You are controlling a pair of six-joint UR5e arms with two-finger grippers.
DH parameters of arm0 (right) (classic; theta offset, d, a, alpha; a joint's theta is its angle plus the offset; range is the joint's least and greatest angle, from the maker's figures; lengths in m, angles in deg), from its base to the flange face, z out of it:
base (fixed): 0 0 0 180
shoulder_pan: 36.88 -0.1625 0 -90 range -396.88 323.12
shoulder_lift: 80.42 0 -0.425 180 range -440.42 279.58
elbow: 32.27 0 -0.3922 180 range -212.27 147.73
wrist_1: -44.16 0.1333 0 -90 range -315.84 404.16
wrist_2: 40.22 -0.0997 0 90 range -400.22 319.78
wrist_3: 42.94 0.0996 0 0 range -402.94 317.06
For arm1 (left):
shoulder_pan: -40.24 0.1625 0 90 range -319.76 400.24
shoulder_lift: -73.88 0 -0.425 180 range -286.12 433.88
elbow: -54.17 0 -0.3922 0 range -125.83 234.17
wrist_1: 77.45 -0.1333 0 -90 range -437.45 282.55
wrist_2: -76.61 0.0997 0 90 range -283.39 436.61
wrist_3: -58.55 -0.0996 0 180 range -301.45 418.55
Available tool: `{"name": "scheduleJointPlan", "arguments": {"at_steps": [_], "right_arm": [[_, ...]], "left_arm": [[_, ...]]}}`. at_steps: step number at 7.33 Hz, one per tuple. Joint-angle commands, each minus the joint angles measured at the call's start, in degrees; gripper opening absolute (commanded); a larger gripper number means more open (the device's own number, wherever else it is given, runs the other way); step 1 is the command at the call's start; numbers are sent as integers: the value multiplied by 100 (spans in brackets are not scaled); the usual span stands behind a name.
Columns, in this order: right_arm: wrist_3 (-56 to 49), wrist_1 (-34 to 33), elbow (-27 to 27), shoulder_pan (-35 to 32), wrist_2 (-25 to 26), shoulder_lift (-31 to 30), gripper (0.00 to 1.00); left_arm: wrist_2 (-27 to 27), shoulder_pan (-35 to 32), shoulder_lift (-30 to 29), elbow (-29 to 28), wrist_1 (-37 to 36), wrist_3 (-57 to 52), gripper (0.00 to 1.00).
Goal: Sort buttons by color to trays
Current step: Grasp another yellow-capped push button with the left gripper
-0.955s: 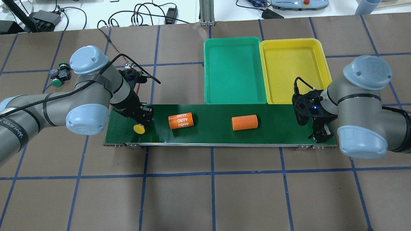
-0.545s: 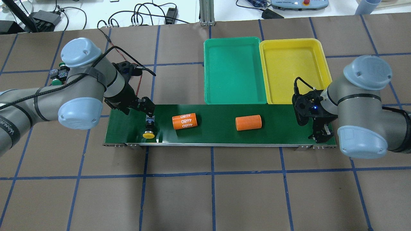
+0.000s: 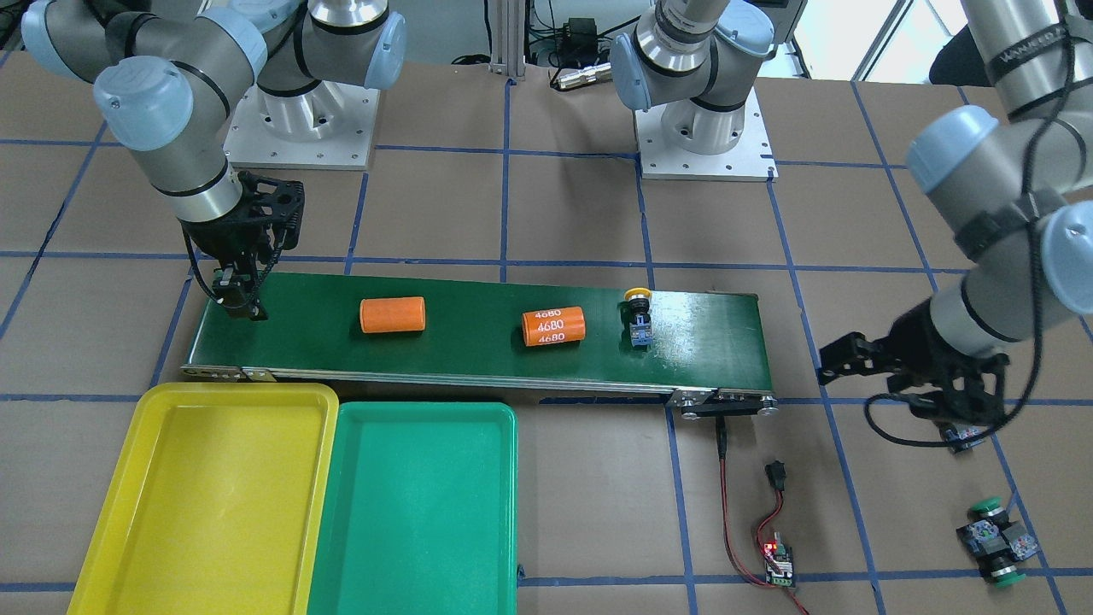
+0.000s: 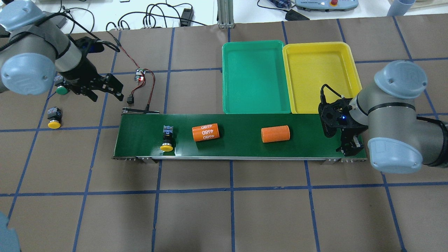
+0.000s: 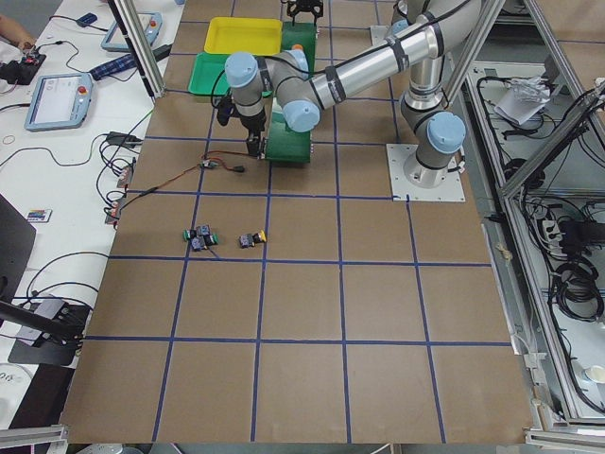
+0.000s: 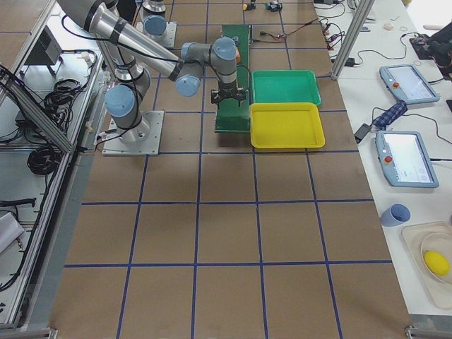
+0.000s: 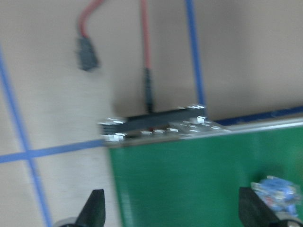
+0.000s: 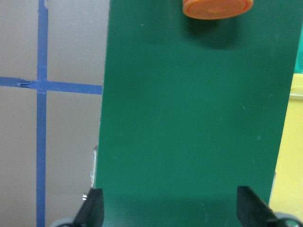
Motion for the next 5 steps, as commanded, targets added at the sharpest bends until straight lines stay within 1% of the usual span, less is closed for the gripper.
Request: {"name": "scheduleJointPlan", "arguments": {"at_steps": [1,2,3,5], "right_arm": [[0,0,0,0,1,-1,100],[0,0,0,0,1,-1,100],[0,0,0,0,1,-1,100],[0,0,0,0,-7,-1,100]], "left_arm": [[504,590,-870,-680,-267,-181,100],[548,904,-1108,-743,-406,-181,100],[548,1151,-1258,-665,-730,-216,100],[513,1276,-1514,-665,-768,-243,100]]}}
